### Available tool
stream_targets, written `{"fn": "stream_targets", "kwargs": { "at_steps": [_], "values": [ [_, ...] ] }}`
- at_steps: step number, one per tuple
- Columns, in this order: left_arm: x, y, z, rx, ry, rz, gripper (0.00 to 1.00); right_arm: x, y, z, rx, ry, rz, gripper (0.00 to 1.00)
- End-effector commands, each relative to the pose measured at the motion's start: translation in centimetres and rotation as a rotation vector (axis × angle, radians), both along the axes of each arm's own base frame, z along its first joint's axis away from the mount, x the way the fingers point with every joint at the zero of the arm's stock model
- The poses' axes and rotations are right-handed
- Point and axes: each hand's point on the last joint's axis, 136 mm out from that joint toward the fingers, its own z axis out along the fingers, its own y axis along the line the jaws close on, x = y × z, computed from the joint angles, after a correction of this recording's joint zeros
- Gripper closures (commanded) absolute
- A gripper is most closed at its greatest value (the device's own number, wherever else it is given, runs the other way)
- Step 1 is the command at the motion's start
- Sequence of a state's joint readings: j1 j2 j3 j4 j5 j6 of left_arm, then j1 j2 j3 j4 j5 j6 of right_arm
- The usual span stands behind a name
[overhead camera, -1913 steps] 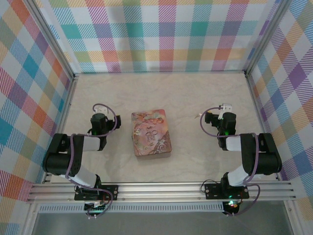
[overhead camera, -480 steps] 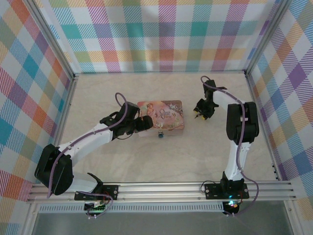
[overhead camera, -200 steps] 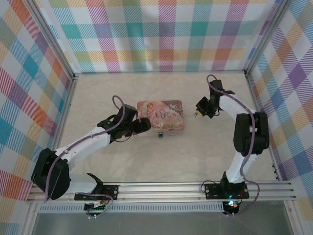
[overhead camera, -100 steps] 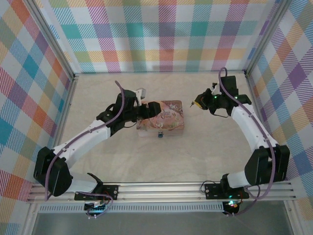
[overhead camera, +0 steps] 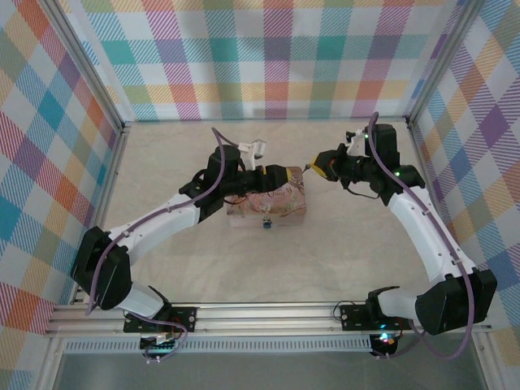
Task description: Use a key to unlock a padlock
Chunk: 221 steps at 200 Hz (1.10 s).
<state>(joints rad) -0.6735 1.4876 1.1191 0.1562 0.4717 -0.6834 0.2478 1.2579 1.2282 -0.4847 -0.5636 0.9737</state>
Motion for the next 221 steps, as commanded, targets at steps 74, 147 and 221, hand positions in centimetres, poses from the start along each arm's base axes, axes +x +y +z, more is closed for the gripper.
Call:
{"fn": "stream_targets", "kwargs": {
  "at_steps": [74,147,221],
  "values": [
    [-1.4,-3.3,4.8,-0.148,-0.135,-0.132,0.53,-1.0,1.3,1.9,0.125,0.001,0.031,1.0],
    [-1.5,-3.7,5.8,-0.175,-0.162,-0.144,0.58,-1.1,1.8,1.7,0.166,0.027,0.047,1.0],
    [-1.3,-3.5,4.5,-0.141,-0.145,-0.121,0.56,-1.1,2.2,2.2,0.217,0.026,0.058,1.0]
  ]
}}
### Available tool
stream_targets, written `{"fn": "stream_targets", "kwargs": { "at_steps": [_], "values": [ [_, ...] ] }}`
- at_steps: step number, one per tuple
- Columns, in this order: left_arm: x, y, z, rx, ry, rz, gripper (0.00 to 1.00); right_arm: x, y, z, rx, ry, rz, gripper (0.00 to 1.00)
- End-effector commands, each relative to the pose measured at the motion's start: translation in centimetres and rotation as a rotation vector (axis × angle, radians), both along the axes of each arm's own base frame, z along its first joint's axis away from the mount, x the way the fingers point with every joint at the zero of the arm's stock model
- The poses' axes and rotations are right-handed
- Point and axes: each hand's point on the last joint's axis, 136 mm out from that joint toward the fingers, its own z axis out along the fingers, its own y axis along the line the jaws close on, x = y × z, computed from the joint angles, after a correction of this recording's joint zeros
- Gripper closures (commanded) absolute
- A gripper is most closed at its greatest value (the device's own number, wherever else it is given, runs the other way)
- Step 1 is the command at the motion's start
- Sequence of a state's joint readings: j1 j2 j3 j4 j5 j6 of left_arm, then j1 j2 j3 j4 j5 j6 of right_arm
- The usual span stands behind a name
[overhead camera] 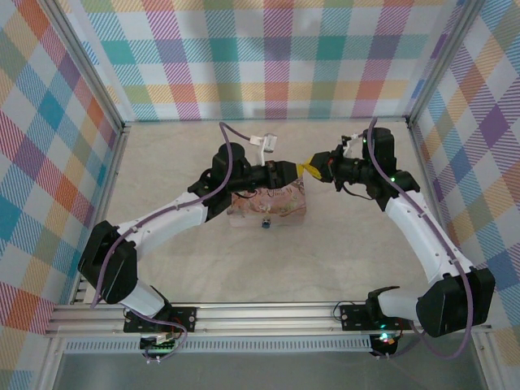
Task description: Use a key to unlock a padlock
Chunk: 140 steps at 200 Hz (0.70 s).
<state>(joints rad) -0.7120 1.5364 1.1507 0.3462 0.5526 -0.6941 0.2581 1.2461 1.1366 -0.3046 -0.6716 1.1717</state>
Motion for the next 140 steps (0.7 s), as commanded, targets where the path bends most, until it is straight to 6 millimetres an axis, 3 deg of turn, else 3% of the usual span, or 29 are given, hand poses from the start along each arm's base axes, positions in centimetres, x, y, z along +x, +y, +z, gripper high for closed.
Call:
{"fn": "stream_targets", "kwargs": {
  "at_steps": [1,46,140],
  "values": [
    [-0.21,-0.47,0.94,-0.015,-0.031,-0.004,0.56,-0.64,0.52,1.92,0.049,-0.051,0.028,1.0],
    [-0.32,-0.27,1.17,-0.016,-0.041,0.001,0.57,-0.8,0.45,1.85,0.053,-0.048,0.025,1.0],
    [-0.5,-0.14,0.79,-0.008,-0.037,-0.003,0.9,-0.61,0.27,1.58,0.056,-0.045,0.001,1.0]
  ]
}}
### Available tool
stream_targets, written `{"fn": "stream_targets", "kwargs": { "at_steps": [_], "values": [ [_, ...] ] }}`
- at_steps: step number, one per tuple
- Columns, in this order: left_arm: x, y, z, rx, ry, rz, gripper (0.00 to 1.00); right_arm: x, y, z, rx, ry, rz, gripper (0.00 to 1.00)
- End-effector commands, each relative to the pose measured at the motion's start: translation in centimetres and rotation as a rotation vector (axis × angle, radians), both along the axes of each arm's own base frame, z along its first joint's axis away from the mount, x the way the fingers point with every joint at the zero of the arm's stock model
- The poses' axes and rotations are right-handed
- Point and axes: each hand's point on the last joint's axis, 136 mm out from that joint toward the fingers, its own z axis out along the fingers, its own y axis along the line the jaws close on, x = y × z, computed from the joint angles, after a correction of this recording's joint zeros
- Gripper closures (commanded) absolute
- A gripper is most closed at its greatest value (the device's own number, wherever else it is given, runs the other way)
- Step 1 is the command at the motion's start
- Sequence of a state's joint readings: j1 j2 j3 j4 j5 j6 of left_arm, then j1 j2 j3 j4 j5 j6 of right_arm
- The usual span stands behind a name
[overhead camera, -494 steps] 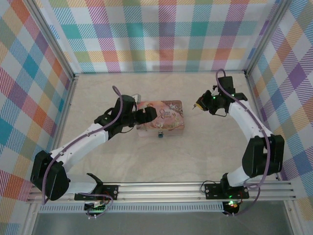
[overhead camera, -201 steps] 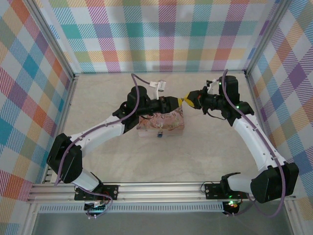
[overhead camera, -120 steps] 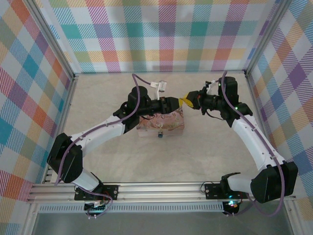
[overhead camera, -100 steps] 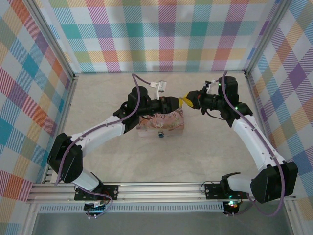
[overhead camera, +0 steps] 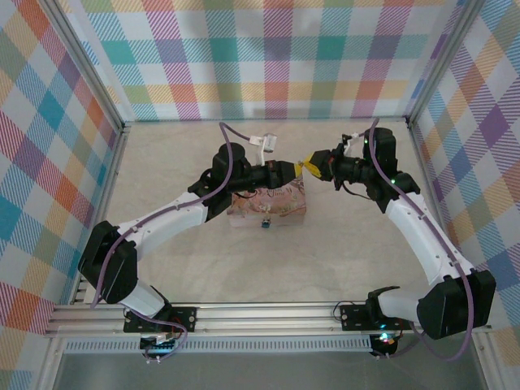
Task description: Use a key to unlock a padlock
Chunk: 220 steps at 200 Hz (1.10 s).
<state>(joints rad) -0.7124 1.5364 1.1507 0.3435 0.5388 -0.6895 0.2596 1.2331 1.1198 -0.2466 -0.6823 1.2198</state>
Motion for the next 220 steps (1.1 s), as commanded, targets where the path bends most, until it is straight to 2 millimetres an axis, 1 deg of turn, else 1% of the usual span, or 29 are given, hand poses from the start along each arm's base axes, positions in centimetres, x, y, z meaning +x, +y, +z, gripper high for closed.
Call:
{"fn": "stream_targets", "kwargs": {
  "at_steps": [1,8,14,36,39,42,43,45,49,62,66,77,89,109,117,122,131,152,167,177,193,205,220],
  "values": [
    [-0.7,-0.2,0.8,-0.011,-0.033,-0.016,0.91,-0.6,0.1,0.7,0.015,-0.034,0.004,1.0],
    [-0.8,-0.1,0.8,-0.007,-0.034,-0.013,0.97,-0.6,0.1,0.6,0.014,-0.032,0.004,1.0],
    [-0.7,0.0,0.8,-0.001,-0.037,-0.01,1.0,-0.6,0.1,0.5,0.014,-0.031,0.004,1.0],
    [-1.1,0.2,0.7,0.025,-0.043,-0.013,1.0,-0.6,0.0,0.2,0.011,-0.032,0.009,1.0],
    [-1.1,0.3,0.7,0.031,-0.046,-0.013,1.0,-0.6,-0.1,0.2,0.006,-0.035,0.009,0.97],
    [-1.2,0.3,0.6,0.039,-0.045,-0.014,1.0,-0.6,-0.2,0.2,0.002,-0.041,0.01,0.92],
    [-1.2,0.3,0.7,0.041,-0.047,-0.015,1.0,-0.6,-0.2,0.2,0.002,-0.041,0.01,0.92],
    [-1.3,0.4,0.6,0.048,-0.046,-0.017,1.0,-0.6,-0.3,0.2,-0.002,-0.046,0.011,0.87],
    [-1.3,0.5,0.5,0.06,-0.048,-0.019,1.0,-0.6,-0.5,0.1,-0.009,-0.049,0.01,0.8],
    [-1.7,0.7,0.2,0.102,-0.044,-0.031,1.0,-0.6,-1.4,-0.3,-0.041,-0.075,0.004,0.65],
    [-1.7,0.8,0.1,0.117,-0.038,-0.035,1.0,-0.6,-1.7,-0.5,-0.05,-0.078,0.0,0.61],
    [-2.1,0.9,-0.2,0.151,-0.027,-0.069,1.0,-0.5,-2.5,-0.8,-0.065,-0.1,0.001,0.56],
    [-2.2,1.1,-0.6,0.186,0.004,-0.1,1.0,-0.5,-3.0,-1.1,-0.075,-0.128,0.02,0.56],
    [-2.8,1.3,-1.5,0.259,0.048,-0.162,1.0,-0.6,-3.5,-2.1,-0.115,-0.158,0.061,0.56],
    [-2.9,1.2,-1.3,0.274,0.039,-0.187,1.0,-0.6,-3.6,-2.5,-0.136,-0.176,0.074,0.56],
    [-3.4,1.4,-1.9,0.304,0.07,-0.207,1.0,-0.6,-3.6,-2.7,-0.147,-0.19,0.079,0.56],
    [-3.8,1.5,-2.1,0.318,0.081,-0.236,1.0,-0.6,-3.7,-3.1,-0.161,-0.212,0.088,0.56],
    [-4.4,1.7,-2.0,0.335,0.092,-0.292,1.0,-0.8,-3.7,-3.0,-0.187,-0.337,0.107,0.55],
    [-4.6,2.0,-2.0,0.351,0.098,-0.312,1.0,-1.3,-3.6,-2.4,-0.206,-0.46,0.127,0.48],
    [-4.5,2.2,-2.2,0.367,0.104,-0.312,1.0,-1.5,-3.9,-2.4,-0.24,-0.516,0.112,0.4],
    [-3.9,2.7,-2.6,0.387,0.121,-0.295,1.0,-1.6,-4.4,-2.7,-0.269,-0.539,0.091,0.27],
    [-3.3,3.0,-3.0,0.394,0.137,-0.278,1.0,-1.7,-4.5,-3.2,-0.287,-0.52,0.098,0.17],
    [-2.7,3.3,-3.6,0.405,0.159,-0.264,1.0,-1.8,-4.1,-3.8,-0.282,-0.488,0.148,0.14]
  ]
}}
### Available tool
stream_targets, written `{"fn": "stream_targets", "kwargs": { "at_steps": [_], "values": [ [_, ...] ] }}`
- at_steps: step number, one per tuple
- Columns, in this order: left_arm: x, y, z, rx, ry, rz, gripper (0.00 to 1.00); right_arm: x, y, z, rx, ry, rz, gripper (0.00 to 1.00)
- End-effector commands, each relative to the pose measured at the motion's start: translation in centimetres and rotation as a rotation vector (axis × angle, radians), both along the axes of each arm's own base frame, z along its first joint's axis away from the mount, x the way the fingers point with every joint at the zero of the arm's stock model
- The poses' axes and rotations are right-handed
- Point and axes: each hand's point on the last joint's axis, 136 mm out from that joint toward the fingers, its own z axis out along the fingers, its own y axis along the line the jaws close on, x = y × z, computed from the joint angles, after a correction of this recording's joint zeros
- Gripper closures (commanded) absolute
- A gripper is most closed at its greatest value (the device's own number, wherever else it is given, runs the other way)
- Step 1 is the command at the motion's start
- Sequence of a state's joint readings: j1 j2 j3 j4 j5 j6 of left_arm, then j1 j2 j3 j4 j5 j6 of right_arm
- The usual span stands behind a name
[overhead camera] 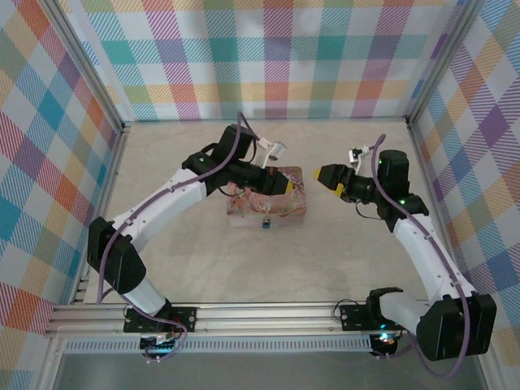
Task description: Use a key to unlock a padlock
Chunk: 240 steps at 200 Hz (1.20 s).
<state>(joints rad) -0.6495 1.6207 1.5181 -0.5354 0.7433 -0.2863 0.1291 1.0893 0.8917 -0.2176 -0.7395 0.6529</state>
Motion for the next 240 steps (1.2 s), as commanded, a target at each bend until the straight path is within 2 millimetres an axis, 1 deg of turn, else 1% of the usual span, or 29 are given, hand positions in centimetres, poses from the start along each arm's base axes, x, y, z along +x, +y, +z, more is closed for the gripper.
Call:
{"fn": "stream_targets", "kwargs": {
  "at_steps": [1,19,20,22,25,73,95,114,126,139,158,175,191,202,211,231,240],
  "values": [
    [0.4,0.7,-0.3,0.024,0.022,-0.004,1.0,0.3,0.2,0.4,-0.043,-0.071,0.052,0.13],
    [0.7,0.8,-0.6,0.029,0.036,-0.001,1.0,0.6,0.4,-0.6,-0.042,-0.037,0.07,0.11],
    [0.7,0.8,-0.6,0.03,0.037,-0.001,1.0,0.6,0.4,-0.6,-0.042,-0.036,0.071,0.11],
    [0.7,0.8,-0.6,0.029,0.039,-0.002,1.0,0.7,0.4,-0.6,-0.042,-0.036,0.072,0.03],
    [0.7,0.8,-0.7,0.03,0.041,-0.001,1.0,0.7,0.5,-0.7,-0.041,-0.034,0.076,0.0],
    [0.5,1.1,-0.5,0.032,0.051,-0.018,1.0,1.2,0.9,-0.2,-0.011,-0.048,0.102,0.0],
    [0.4,1.1,-0.2,0.018,0.061,-0.031,1.0,0.6,1.8,0.5,0.052,-0.082,0.176,0.0],
    [0.0,1.1,0.2,0.001,0.067,-0.05,1.0,-0.4,2.3,1.2,0.114,-0.12,0.233,0.09],
    [-0.3,0.9,0.7,-0.024,0.069,-0.075,1.0,-1.2,2.8,1.8,0.155,-0.142,0.288,0.23],
    [-0.7,0.7,1.0,-0.042,0.075,-0.098,1.0,-2.1,3.6,2.0,0.174,-0.149,0.342,0.36],
    [-1.1,0.6,1.6,-0.063,0.077,-0.124,1.0,-3.0,4.7,1.9,0.17,-0.16,0.397,0.53],
    [-1.5,0.5,1.9,-0.078,0.083,-0.148,1.0,-3.3,5.3,2.0,0.175,-0.17,0.42,0.66],
    [-1.7,0.5,2.0,-0.082,0.087,-0.157,1.0,-3.5,5.6,2.4,0.18,-0.194,0.433,0.67],
    [-1.8,0.5,2.1,-0.086,0.086,-0.163,1.0,-3.7,6.0,2.7,0.179,-0.21,0.445,0.62],
    [-1.9,0.5,2.1,-0.088,0.088,-0.165,1.0,-3.9,6.2,2.8,0.18,-0.217,0.457,0.61],
    [-1.9,0.5,2.0,-0.087,0.09,-0.168,1.0,-4.1,6.7,2.8,0.184,-0.218,0.474,0.65],
    [-2.0,0.6,1.9,-0.085,0.09,-0.168,1.0,-4.2,6.8,2.8,0.188,-0.22,0.482,0.65]
  ]
}}
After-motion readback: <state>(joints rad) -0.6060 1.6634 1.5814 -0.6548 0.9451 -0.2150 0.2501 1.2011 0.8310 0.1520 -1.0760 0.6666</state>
